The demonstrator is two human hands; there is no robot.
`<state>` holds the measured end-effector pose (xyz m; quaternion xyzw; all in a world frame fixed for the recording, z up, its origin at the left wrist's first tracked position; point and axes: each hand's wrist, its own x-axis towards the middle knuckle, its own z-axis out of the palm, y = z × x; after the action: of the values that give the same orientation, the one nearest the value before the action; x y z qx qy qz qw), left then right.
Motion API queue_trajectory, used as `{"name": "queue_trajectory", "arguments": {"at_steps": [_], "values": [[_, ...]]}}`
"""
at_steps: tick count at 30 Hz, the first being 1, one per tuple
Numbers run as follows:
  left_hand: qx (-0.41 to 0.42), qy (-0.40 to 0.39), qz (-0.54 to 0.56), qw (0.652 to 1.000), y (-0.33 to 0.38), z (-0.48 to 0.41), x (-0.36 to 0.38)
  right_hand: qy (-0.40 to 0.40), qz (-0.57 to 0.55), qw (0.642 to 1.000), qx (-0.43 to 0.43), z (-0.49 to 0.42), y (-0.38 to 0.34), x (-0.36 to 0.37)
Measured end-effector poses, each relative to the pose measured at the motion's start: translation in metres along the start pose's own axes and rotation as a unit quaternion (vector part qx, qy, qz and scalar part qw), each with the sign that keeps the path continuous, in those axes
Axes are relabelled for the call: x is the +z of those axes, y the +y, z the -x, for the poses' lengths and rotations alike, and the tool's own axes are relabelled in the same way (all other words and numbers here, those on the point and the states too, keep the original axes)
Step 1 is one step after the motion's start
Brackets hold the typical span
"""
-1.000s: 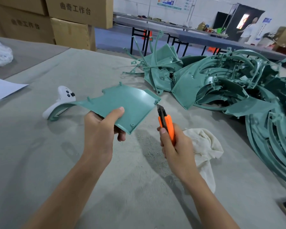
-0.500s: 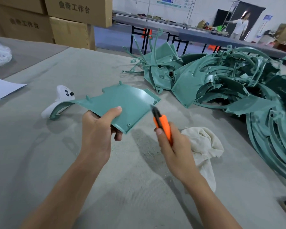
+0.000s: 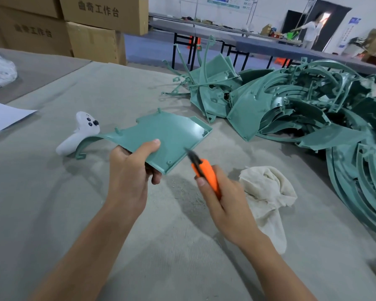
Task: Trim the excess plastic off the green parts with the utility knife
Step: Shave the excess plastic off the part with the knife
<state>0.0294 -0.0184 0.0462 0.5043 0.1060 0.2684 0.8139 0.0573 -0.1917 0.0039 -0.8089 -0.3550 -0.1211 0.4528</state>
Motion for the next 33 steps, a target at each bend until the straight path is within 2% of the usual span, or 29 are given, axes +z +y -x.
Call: {"name": "queue_trajectory", "arguments": {"at_steps": [6, 12, 19, 25, 27, 31, 33], "values": [[-0.029, -0.035, 0.013, 0.999, 0.001, 0.001, 0.001, 0.120, 0.020, 0.990, 0.077, -0.004, 0.007, -0.006], [-0.016, -0.017, 0.029, 0.999, 0.002, 0.000, -0.001, 0.024, 0.049, 0.999, -0.006, 0.004, -0.004, 0.007], [-0.033, -0.032, 0.026, 0.999, 0.002, 0.002, 0.002, 0.125, 0.040, 0.990, 0.059, -0.005, 0.002, -0.004], [-0.022, -0.015, 0.029, 0.999, 0.002, 0.000, 0.001, 0.001, 0.059, 0.998, -0.020, 0.002, -0.004, 0.004], [-0.025, -0.021, 0.025, 0.999, 0.002, 0.000, 0.001, 0.017, 0.055, 0.998, -0.017, 0.000, -0.003, 0.002], [-0.027, -0.037, 0.018, 0.999, 0.001, 0.000, 0.000, 0.116, 0.032, 0.991, 0.063, -0.008, 0.003, -0.007], [-0.022, -0.040, 0.016, 0.999, 0.000, 0.000, 0.000, 0.119, 0.034, 0.990, 0.070, -0.007, 0.004, -0.009]]}}
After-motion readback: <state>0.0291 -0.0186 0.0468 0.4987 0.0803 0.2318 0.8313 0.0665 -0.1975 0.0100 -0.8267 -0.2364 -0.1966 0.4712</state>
